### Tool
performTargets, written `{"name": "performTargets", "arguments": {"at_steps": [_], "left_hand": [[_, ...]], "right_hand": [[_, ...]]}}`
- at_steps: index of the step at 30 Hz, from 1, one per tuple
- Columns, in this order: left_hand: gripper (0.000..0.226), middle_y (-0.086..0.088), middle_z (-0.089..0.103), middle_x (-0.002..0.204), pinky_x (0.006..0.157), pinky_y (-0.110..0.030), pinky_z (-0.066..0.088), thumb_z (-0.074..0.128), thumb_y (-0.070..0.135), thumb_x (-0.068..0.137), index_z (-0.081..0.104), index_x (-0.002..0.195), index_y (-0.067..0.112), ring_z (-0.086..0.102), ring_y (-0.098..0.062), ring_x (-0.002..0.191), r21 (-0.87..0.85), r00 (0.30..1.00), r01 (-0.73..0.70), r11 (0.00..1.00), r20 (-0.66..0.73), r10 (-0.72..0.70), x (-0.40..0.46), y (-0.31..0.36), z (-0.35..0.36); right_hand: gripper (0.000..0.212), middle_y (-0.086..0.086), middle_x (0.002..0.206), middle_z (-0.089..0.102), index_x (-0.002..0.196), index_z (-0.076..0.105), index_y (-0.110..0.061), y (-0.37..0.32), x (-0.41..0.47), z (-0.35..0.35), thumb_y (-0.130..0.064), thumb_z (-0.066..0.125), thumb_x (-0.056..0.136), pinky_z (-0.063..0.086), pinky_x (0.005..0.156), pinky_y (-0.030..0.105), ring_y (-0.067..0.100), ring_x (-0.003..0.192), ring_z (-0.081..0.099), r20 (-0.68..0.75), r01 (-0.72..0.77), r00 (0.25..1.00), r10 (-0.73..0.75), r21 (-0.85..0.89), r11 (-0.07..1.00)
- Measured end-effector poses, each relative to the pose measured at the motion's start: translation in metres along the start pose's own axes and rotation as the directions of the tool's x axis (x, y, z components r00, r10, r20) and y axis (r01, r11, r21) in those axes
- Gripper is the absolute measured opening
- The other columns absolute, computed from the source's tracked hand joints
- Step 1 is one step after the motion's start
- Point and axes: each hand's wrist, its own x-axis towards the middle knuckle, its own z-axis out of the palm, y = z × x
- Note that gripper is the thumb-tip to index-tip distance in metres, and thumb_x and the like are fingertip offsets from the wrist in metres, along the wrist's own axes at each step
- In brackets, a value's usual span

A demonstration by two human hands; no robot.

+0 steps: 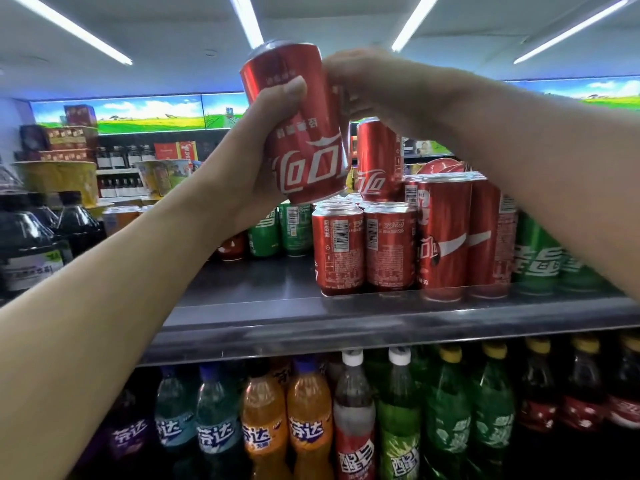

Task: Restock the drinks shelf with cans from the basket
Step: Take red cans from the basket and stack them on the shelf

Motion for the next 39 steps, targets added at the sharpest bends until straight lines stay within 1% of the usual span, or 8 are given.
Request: {"name": "performTargets", "arguments": {"at_steps": [4, 8, 11, 20, 24, 28, 33, 39], "left_hand": [[0.104, -0.028, 0.055, 0.144, 0.112, -0.059, 0.045, 0.09, 0.051, 0.066, 0.048, 0.148, 0.002, 0.059, -0.039, 0.128, -0.025, 0.999, 0.03, 0.999, -0.013, -0.03, -0.006, 0.0, -0.006], [0.071, -0.001, 0.077, 0.1, 0.1, -0.05, 0.057, 0.091, 0.047, 0.068, 0.061, 0.123, 0.015, 0.074, -0.021, 0.1, 0.002, 0.979, 0.119, 0.993, -0.17, -0.117, -0.019, -0.011, -0.013], [0.041, 0.008, 0.078, 0.084, 0.095, -0.046, 0.059, 0.07, 0.039, 0.079, 0.061, 0.114, 0.021, 0.076, -0.013, 0.088, 0.011, 0.95, 0.145, 0.989, -0.282, -0.136, -0.025, -0.023, -0.014], [0.068, 0.0, 0.079, 0.101, 0.099, -0.05, 0.059, 0.087, 0.05, 0.063, 0.063, 0.12, 0.022, 0.077, -0.024, 0.101, 0.052, 0.865, 0.206, 0.977, -0.476, -0.157, -0.028, -0.056, -0.029], [0.059, 0.0, 0.08, 0.099, 0.09, -0.046, 0.062, 0.087, 0.047, 0.068, 0.065, 0.117, 0.024, 0.079, -0.023, 0.094, 0.036, 0.851, 0.204, 0.978, -0.501, -0.159, -0.029, -0.066, -0.03], [0.066, -0.004, 0.08, 0.106, 0.091, -0.045, 0.062, 0.092, 0.048, 0.067, 0.065, 0.122, 0.023, 0.079, -0.024, 0.098, 0.063, 0.844, 0.226, 0.972, -0.511, -0.163, -0.031, -0.071, -0.03], [0.062, -0.004, 0.08, 0.108, 0.096, -0.047, 0.061, 0.084, 0.048, 0.067, 0.066, 0.121, 0.023, 0.078, -0.025, 0.099, 0.074, 0.846, 0.233, 0.97, -0.507, -0.165, -0.031, -0.073, -0.026], [0.062, -0.003, 0.08, 0.109, 0.097, -0.049, 0.059, 0.083, 0.049, 0.068, 0.064, 0.122, 0.024, 0.078, -0.024, 0.1, 0.095, 0.851, 0.239, 0.966, -0.499, -0.162, -0.029, -0.071, -0.023]], "right_hand": [[0.038, 0.005, 0.091, 0.064, 0.093, 0.066, -0.019, -0.014, 0.048, 0.009, -0.054, 0.07, 0.081, 0.047, 0.094, 0.038, 0.018, 0.087, 0.059, -0.081, -0.138, 0.986, 0.146, 0.096, 0.986], [0.046, 0.008, 0.099, 0.067, 0.104, 0.072, -0.003, -0.015, 0.049, 0.007, -0.046, 0.072, 0.088, 0.045, 0.081, 0.028, 0.017, 0.097, 0.063, -0.16, -0.157, 0.974, 0.159, 0.023, 0.987], [0.053, 0.013, 0.12, 0.07, 0.119, 0.072, -0.004, -0.012, 0.051, 0.008, -0.048, 0.071, 0.089, 0.047, 0.083, 0.028, 0.024, 0.111, 0.064, -0.179, -0.191, 0.97, 0.165, -0.141, 0.971], [0.062, 0.021, 0.124, 0.069, 0.121, 0.068, 0.003, 0.01, 0.054, 0.029, -0.05, 0.068, 0.088, 0.052, 0.096, 0.047, 0.037, 0.117, 0.063, -0.16, -0.262, 0.963, 0.217, -0.367, 0.893], [0.061, 0.018, 0.118, 0.071, 0.121, 0.067, 0.001, 0.015, 0.057, 0.032, -0.051, 0.066, 0.089, 0.052, 0.093, 0.046, 0.036, 0.114, 0.064, -0.161, -0.264, 0.963, 0.217, -0.383, 0.885], [0.045, 0.009, 0.09, 0.064, 0.093, 0.061, -0.011, 0.02, 0.063, 0.03, -0.055, 0.06, 0.089, 0.04, 0.076, 0.037, 0.03, 0.09, 0.059, -0.154, -0.264, 0.964, 0.216, -0.47, 0.842], [0.053, 0.008, 0.102, 0.063, 0.118, 0.061, -0.011, 0.025, 0.066, 0.028, -0.057, 0.052, 0.094, 0.034, 0.088, 0.04, 0.029, 0.094, 0.055, -0.167, -0.275, 0.961, 0.22, -0.534, 0.799], [0.051, 0.009, 0.11, 0.063, 0.123, 0.058, -0.013, 0.029, 0.071, 0.027, -0.056, 0.047, 0.098, 0.036, 0.087, 0.039, 0.029, 0.099, 0.055, -0.127, -0.269, 0.963, 0.24, -0.547, 0.792]]}}
